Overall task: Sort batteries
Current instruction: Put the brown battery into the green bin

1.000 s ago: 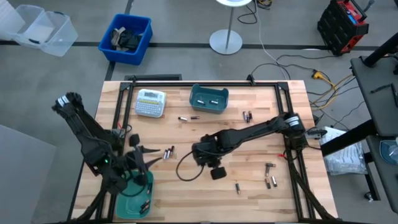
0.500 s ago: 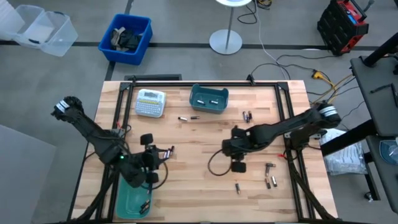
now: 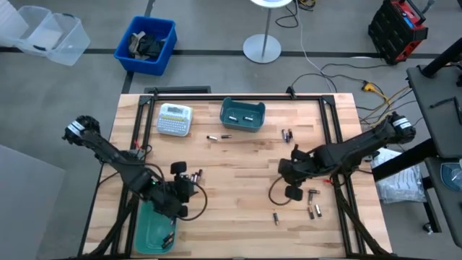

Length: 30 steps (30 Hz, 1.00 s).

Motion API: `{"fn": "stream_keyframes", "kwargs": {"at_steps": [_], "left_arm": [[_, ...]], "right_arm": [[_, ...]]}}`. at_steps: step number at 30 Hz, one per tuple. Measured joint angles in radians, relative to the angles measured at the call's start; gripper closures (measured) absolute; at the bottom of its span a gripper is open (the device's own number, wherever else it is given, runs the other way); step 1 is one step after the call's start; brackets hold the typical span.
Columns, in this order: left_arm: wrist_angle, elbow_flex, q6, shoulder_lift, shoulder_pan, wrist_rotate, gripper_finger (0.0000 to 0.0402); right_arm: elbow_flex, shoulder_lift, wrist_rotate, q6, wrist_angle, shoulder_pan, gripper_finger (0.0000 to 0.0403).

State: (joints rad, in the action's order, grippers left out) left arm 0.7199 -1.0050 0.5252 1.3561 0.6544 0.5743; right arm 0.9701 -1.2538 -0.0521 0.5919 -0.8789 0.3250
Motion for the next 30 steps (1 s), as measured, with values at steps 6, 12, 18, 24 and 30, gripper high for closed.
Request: {"fn": "stream_keyframes", "kwargs": {"at_steps": [6,12,18,24,30], "left_arm": [[-0.105,-0.001,-0.058,0.052,-0.003,-0.017,0.0287],[-0.213,-0.062,-0.091,0.140,-0.004,-0.017,0.0287],[-0.199,-0.211,-0.098,0.269,-0.004,-0.017,0.0287],[-0.056,-0.393,-0.098,0.389,-0.003,-0.002,0.0287],[0.077,-0.531,-0.084,0.460,-0.004,0.075,0.0287]], "right_arm": [[-0.019,-0.005,0.000,0.026,0.013,0.077,0.0369],[-0.025,-0.024,0.000,0.046,0.050,0.139,0.0369],[-0.030,-0.024,-0.001,0.076,0.124,0.200,0.0354],[-0.030,-0.024,-0.004,0.373,0.171,0.256,0.0295],[-0.030,-0.085,-0.041,0.556,0.188,0.322,0.0246]]}}
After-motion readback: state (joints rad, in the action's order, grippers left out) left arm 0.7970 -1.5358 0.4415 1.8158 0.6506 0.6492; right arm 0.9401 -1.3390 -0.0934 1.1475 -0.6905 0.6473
